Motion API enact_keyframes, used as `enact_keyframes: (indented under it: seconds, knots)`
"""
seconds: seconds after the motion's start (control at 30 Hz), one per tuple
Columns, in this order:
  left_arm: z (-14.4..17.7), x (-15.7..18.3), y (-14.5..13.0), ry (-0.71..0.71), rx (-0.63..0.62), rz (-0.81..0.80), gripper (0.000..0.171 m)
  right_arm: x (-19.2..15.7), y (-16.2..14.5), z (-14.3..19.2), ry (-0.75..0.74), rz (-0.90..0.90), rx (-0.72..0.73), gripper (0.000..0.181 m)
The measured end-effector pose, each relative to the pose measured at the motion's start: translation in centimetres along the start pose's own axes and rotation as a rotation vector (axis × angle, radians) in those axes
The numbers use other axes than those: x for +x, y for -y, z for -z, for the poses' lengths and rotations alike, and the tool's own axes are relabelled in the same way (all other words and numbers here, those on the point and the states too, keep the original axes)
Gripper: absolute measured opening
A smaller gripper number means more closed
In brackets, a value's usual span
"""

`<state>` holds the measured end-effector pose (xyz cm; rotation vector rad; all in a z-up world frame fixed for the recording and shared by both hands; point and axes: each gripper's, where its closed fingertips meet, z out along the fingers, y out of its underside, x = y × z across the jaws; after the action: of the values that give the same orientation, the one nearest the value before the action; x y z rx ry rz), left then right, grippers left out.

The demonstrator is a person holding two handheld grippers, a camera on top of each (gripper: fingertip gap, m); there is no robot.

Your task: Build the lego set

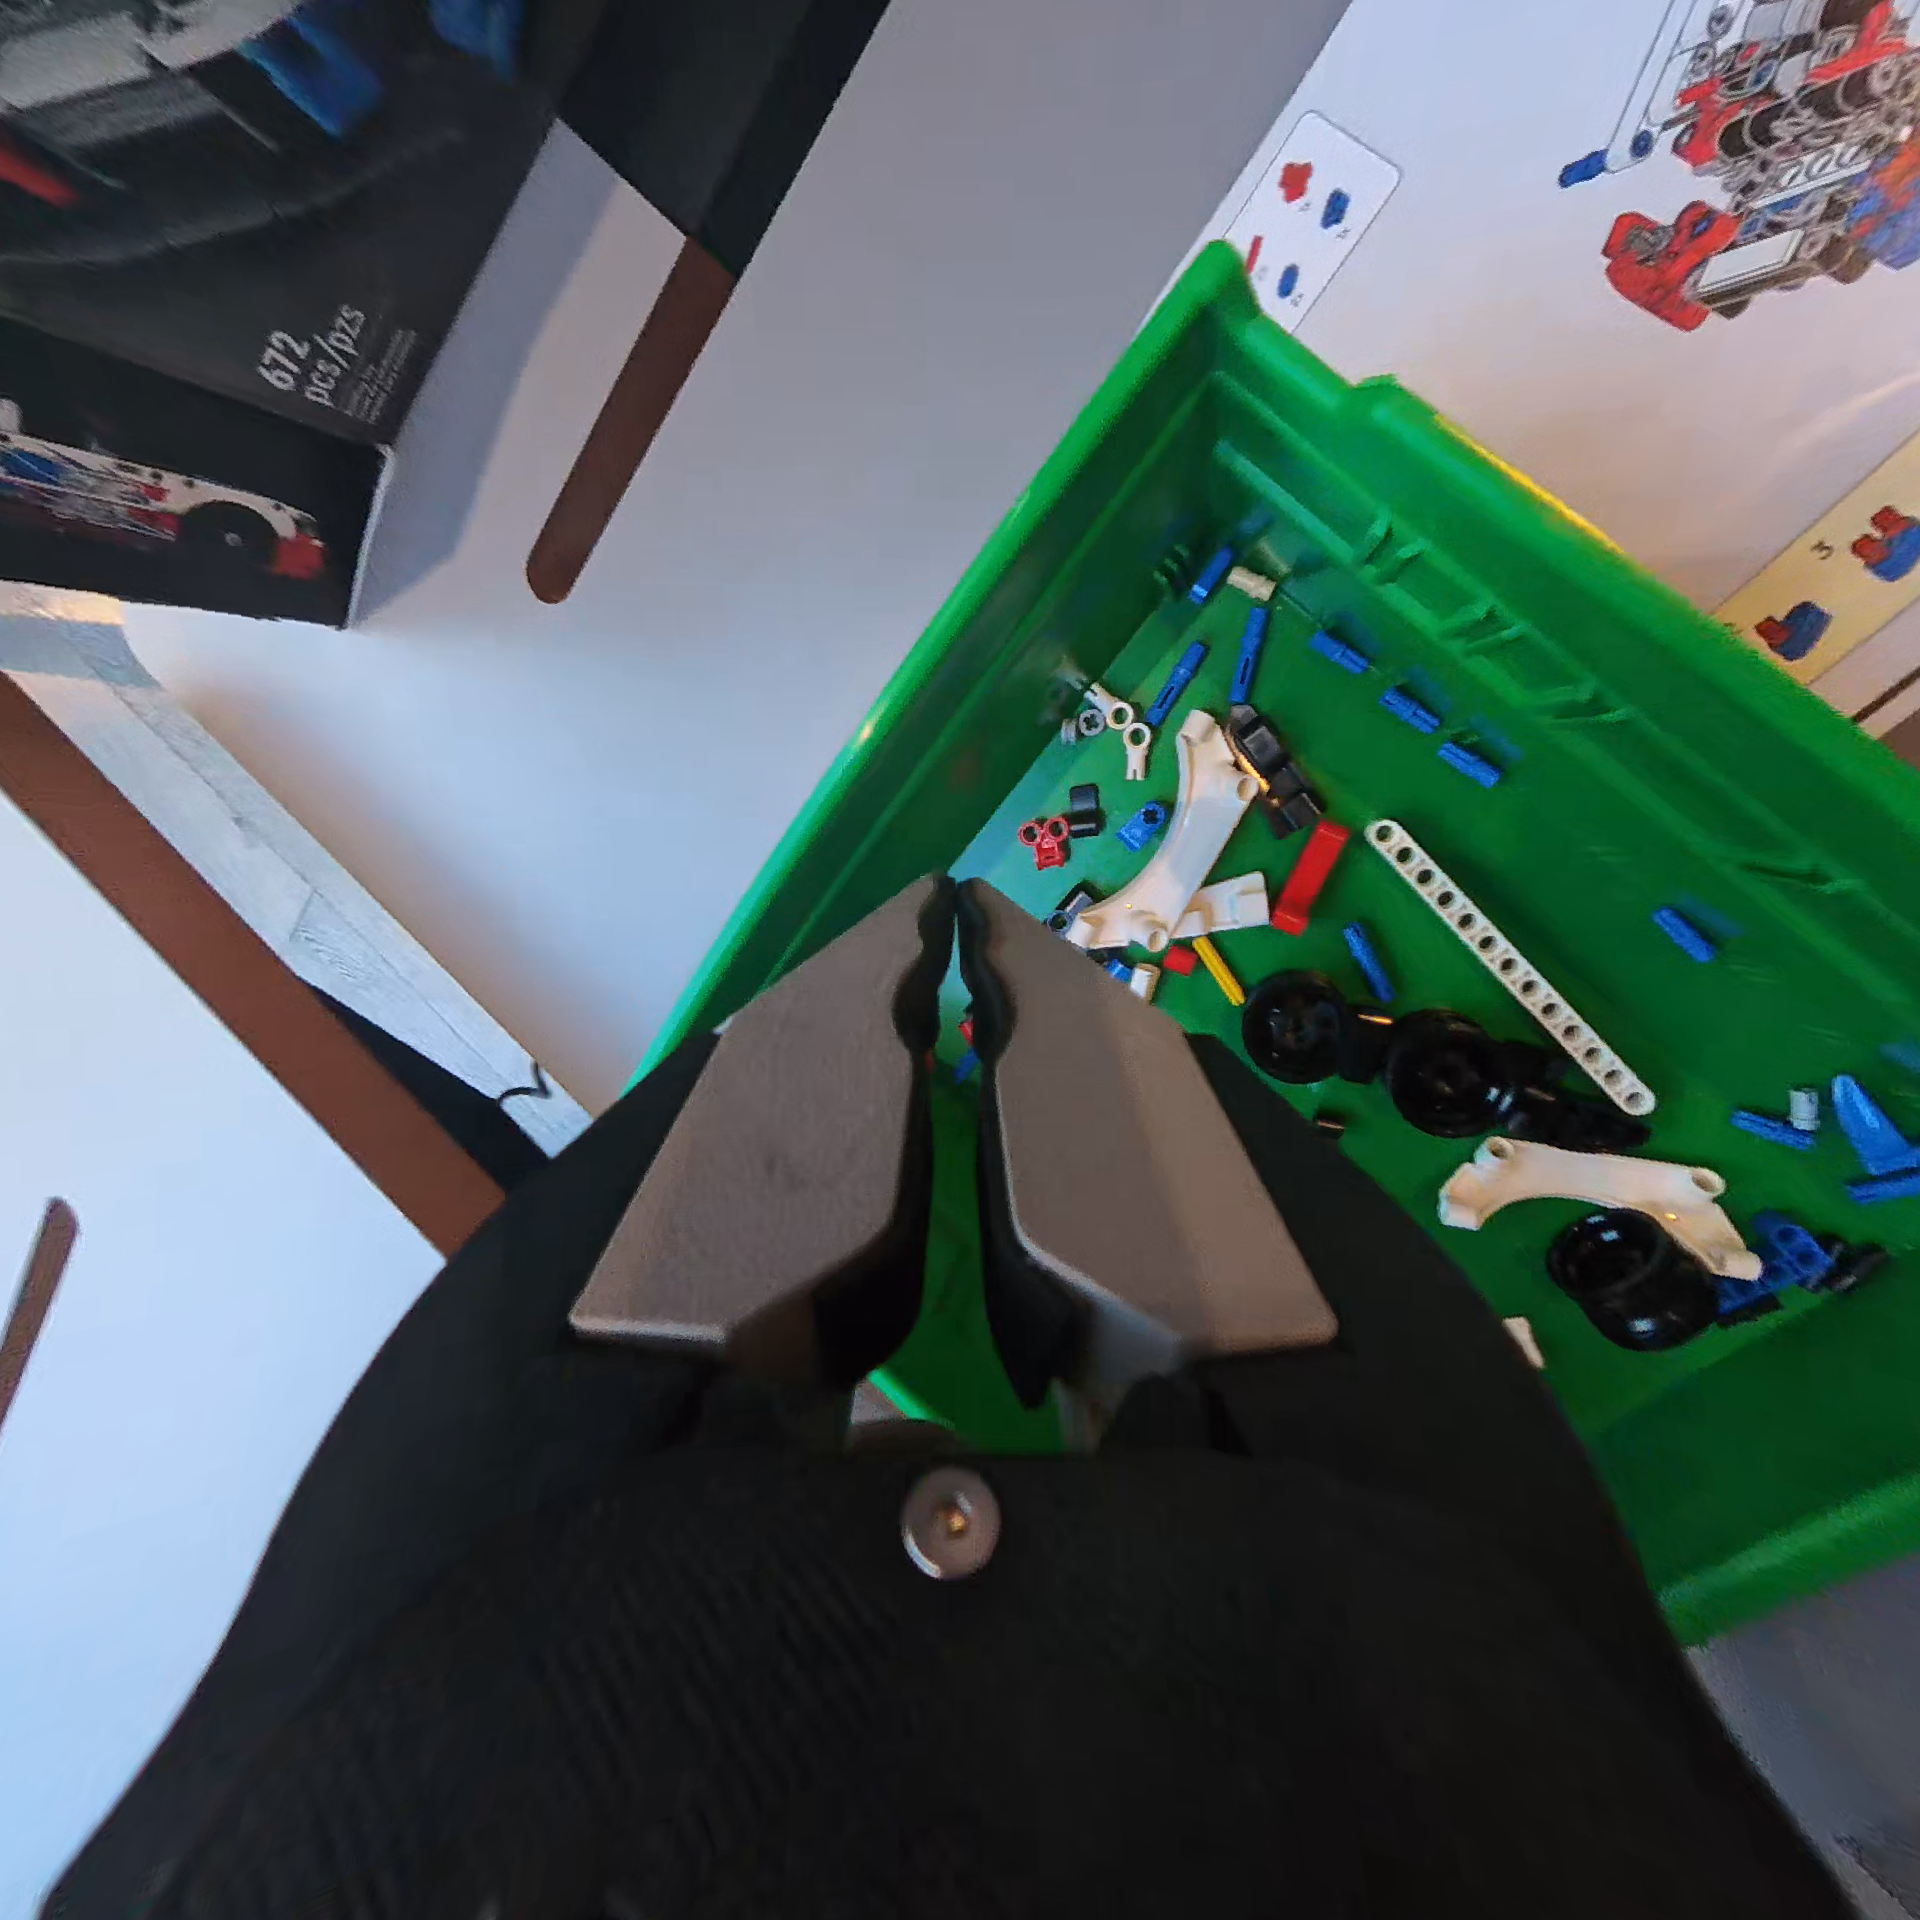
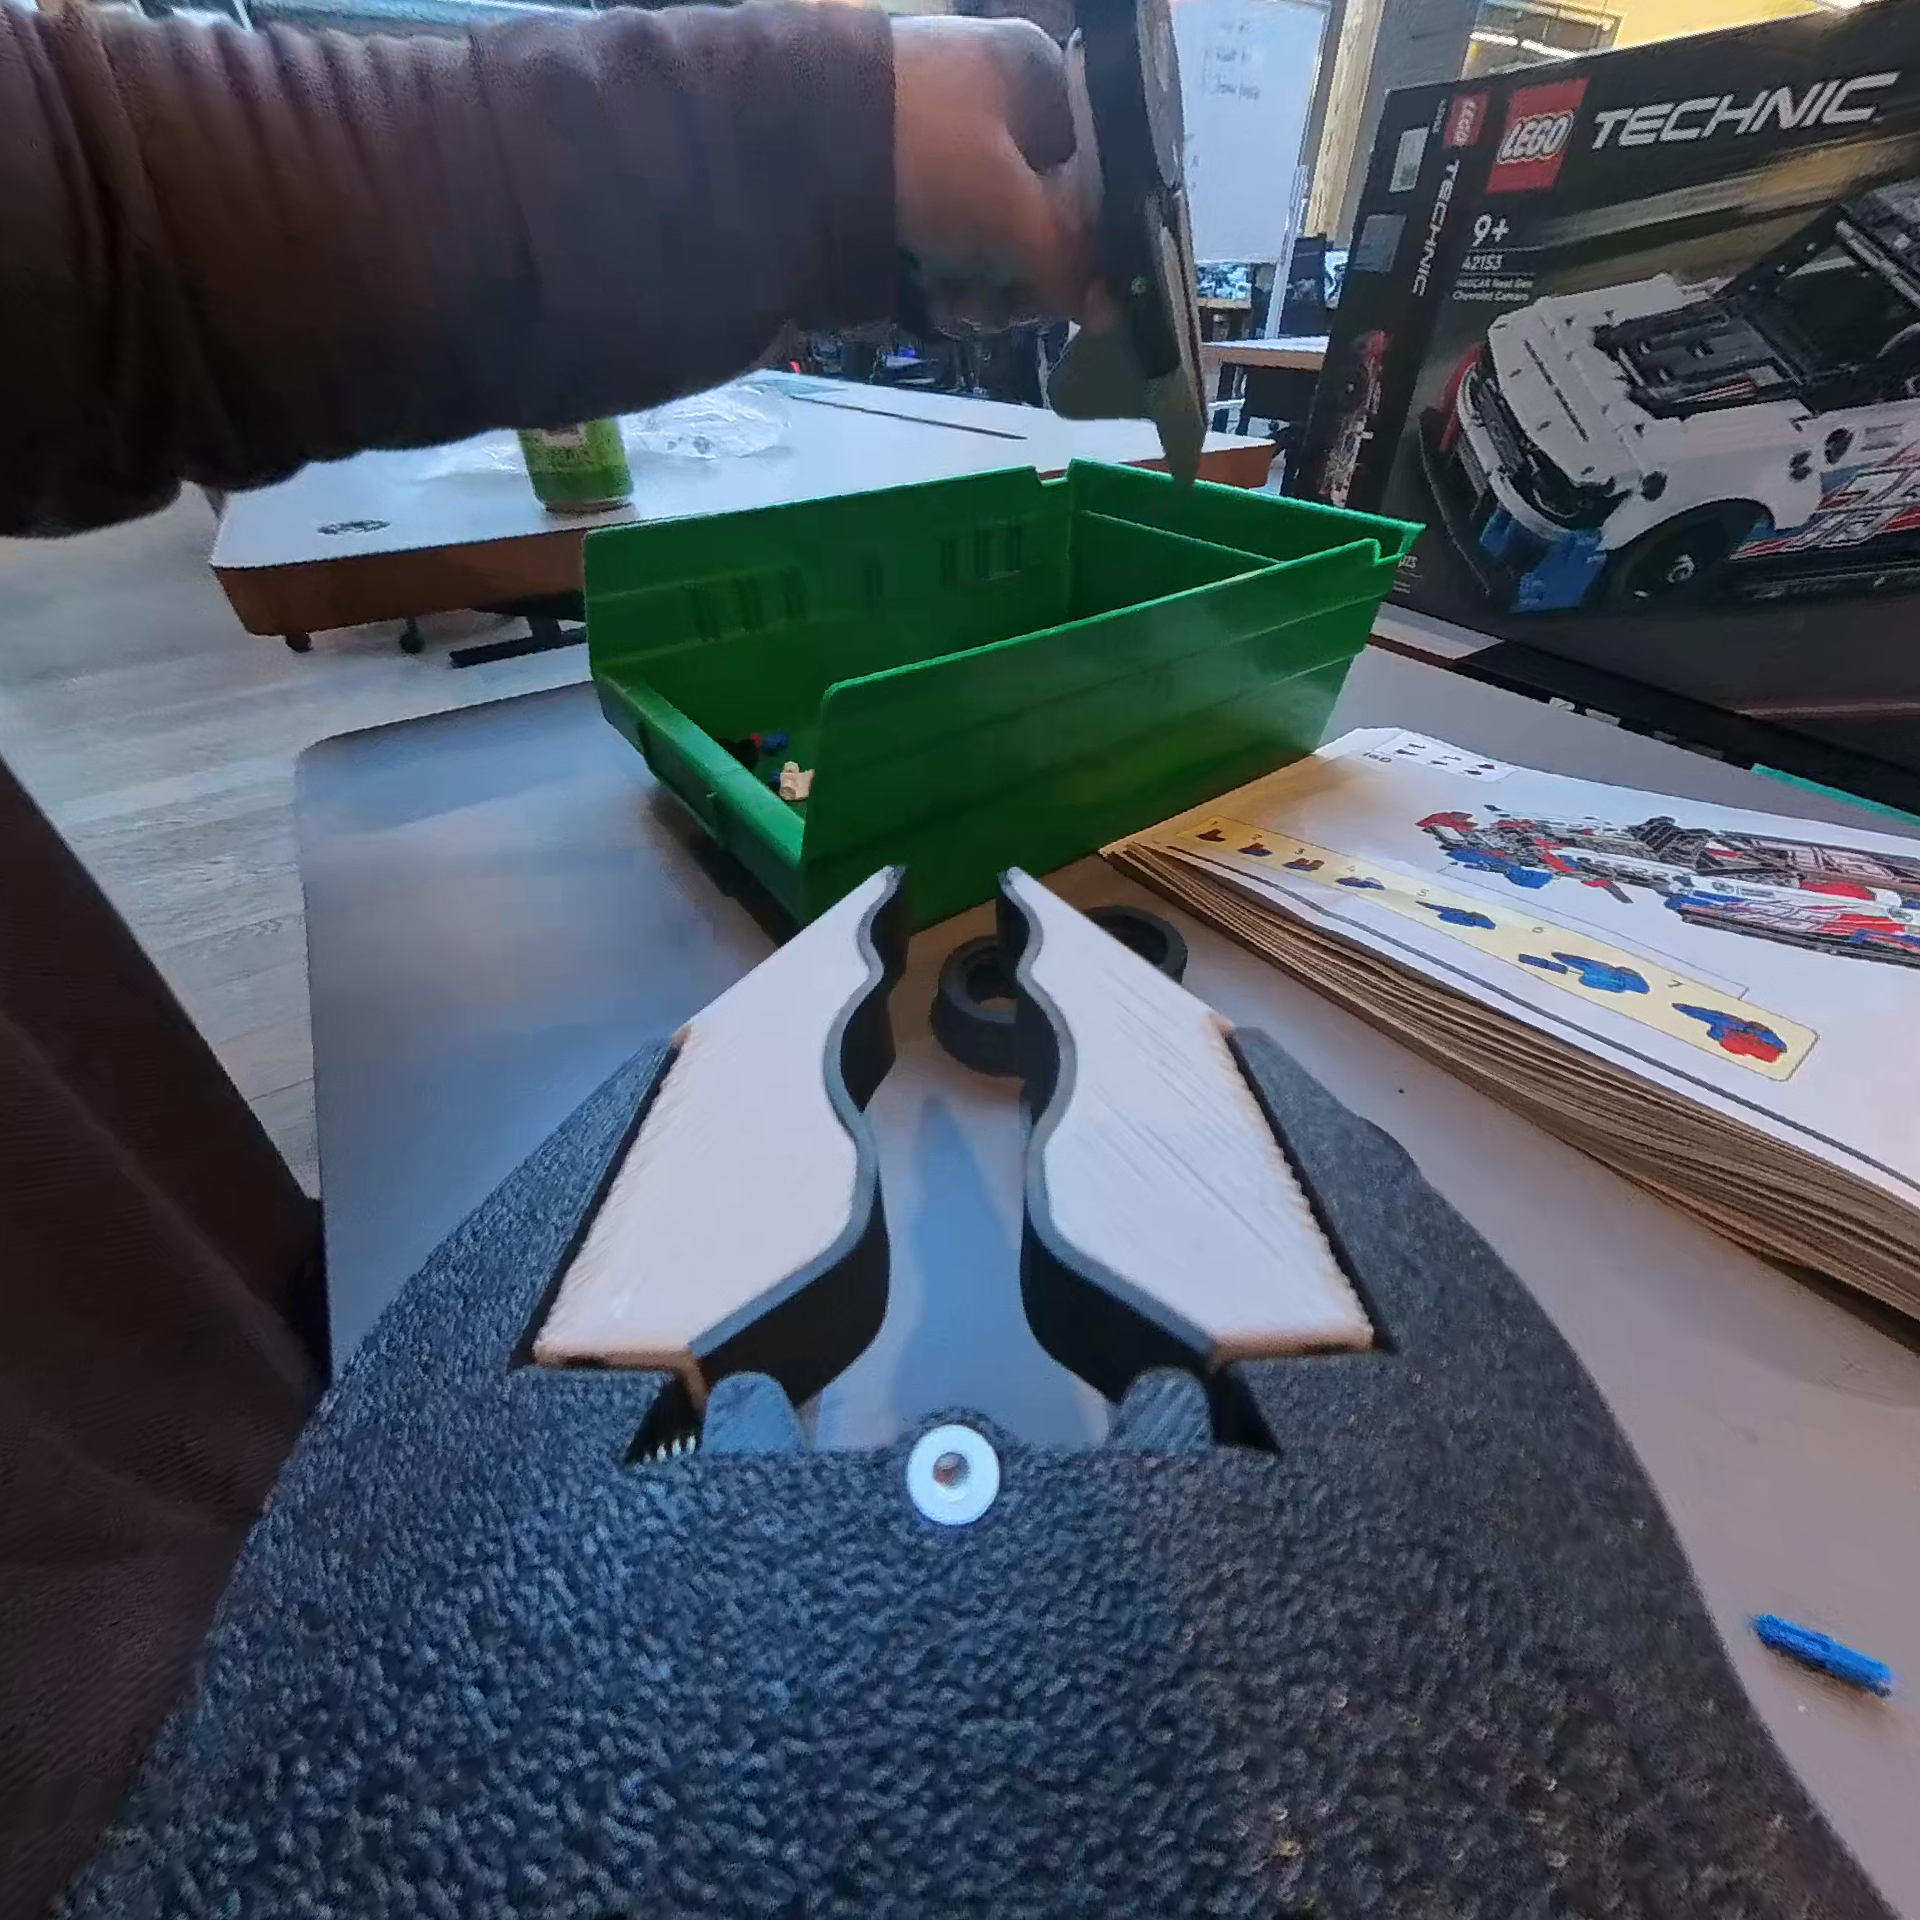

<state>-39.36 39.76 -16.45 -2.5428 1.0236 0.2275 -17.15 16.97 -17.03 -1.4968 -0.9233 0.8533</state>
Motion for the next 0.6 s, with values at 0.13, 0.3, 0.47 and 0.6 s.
enact_keyframes:
  seconds: [0.13, 0.3, 0.47, 0.6]
  knots:
    - [-3.1, 1.2, -1.3, -0.062, -0.091, 0.074, 0.030, -0.2, 0.0, 0.3, 0.004, 0.004, 0.001, 0.016]
    - [-7.1, 2.3, -2.4, -0.091, -0.161, 0.100, 0.023, -0.4, -0.1, 0.3, -0.001, 0.022, -0.003, 0.016]
    - [-8.6, 2.8, -4.4, -0.124, -0.269, 0.079, 0.025, -0.3, 0.0, 0.4, -0.003, 0.016, 0.001, 0.015]
    - [-8.9, 2.7, -4.3, -0.123, -0.248, 0.063, 0.006, -0.3, 0.0, 0.5, -0.001, 0.010, 0.003, 0.015]
